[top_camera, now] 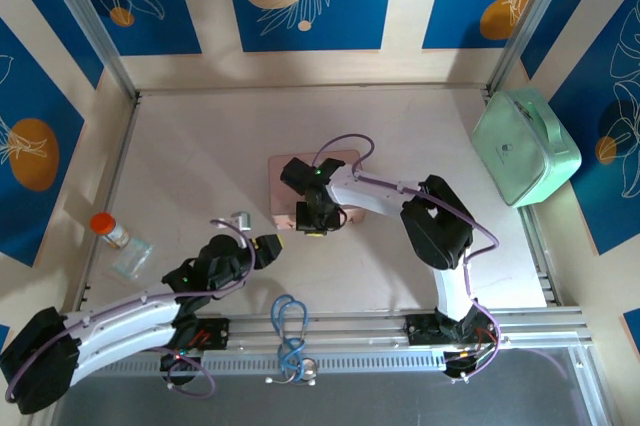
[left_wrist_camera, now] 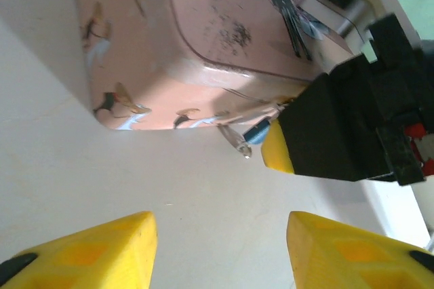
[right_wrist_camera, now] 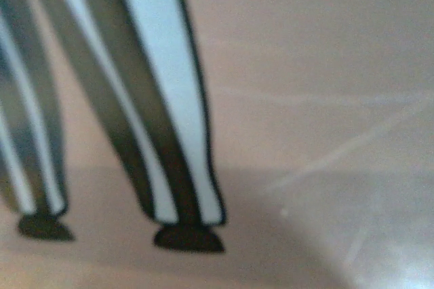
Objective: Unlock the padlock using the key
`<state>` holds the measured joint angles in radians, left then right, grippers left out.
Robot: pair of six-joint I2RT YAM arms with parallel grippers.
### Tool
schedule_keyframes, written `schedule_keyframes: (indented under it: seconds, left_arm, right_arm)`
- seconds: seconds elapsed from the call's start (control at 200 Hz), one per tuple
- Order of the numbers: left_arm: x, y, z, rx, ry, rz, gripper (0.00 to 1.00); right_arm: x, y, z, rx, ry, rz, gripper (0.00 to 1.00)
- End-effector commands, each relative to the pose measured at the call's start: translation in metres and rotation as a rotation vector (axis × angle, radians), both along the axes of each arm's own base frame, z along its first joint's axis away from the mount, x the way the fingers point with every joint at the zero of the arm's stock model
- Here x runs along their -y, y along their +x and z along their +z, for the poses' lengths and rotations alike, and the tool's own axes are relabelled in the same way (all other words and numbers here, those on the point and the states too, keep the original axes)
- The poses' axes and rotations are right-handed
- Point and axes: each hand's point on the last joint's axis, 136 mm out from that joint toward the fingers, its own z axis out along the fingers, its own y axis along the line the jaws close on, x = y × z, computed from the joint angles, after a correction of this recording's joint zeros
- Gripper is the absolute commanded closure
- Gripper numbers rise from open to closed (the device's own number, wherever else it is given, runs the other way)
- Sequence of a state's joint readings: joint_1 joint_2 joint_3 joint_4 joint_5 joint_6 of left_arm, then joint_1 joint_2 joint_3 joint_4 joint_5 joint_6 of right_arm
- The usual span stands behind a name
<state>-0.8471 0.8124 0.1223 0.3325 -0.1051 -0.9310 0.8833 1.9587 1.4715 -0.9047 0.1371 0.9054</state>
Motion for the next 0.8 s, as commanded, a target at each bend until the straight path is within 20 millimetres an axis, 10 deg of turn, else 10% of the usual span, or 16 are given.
schedule_keyframes:
  seconds: [0.0, 0.245, 0.795]
  left_arm:
    - [0.008, 0.003, 0.011, 0.064, -0.032, -0.009, 0.51]
    - [0.0, 0.005, 0.011, 0.059, -0.049, 0.04, 0.54]
    - [-0.006, -0.001, 0.012, 0.047, -0.053, 0.046, 0.57]
  right_arm:
    - [0.01, -0.022, 0.008, -0.075, -0.025, 0.042, 0.81]
    - [0.014, 0.006, 0.035, 0.388, -0.071, -0.036, 0.32]
    - [0.013, 0.025, -0.008, 0.563, -0.123, -0.124, 0.46]
